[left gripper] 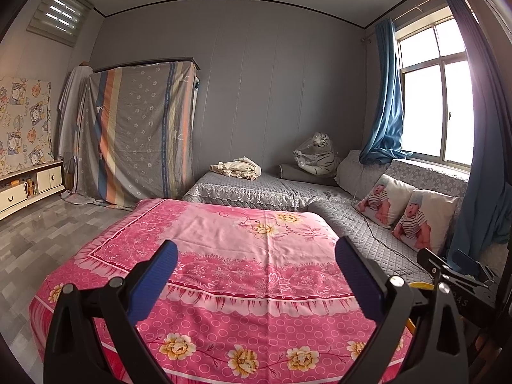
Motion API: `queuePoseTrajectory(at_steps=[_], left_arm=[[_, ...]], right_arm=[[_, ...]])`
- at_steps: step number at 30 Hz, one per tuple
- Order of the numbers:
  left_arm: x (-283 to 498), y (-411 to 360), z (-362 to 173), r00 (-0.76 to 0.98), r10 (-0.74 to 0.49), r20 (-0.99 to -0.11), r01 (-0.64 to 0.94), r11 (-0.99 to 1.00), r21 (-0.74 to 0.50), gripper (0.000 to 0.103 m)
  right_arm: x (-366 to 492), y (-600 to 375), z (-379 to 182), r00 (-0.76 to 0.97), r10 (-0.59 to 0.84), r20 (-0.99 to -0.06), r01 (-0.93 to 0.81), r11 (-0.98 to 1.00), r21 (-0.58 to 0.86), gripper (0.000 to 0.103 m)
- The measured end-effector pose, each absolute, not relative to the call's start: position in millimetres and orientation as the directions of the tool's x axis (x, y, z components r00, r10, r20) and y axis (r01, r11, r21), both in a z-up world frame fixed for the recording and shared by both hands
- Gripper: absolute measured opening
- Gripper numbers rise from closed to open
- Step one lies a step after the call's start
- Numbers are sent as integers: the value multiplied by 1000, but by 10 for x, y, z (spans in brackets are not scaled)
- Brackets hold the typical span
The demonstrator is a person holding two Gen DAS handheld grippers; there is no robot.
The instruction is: Collect trash
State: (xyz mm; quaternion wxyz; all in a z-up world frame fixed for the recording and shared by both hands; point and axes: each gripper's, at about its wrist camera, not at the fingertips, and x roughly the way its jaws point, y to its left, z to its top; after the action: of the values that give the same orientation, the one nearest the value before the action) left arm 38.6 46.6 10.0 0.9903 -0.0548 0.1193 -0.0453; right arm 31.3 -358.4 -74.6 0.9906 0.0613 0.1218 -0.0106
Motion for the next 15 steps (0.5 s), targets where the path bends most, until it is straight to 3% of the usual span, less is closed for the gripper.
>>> queuePoseTrajectory(at_steps=[15], left_arm=[[429, 468, 90, 965, -103, -240, 77, 990, -115, 95]], right_arm=[[362, -3616, -724, 967, -7, -255, 40, 991, 128, 95]])
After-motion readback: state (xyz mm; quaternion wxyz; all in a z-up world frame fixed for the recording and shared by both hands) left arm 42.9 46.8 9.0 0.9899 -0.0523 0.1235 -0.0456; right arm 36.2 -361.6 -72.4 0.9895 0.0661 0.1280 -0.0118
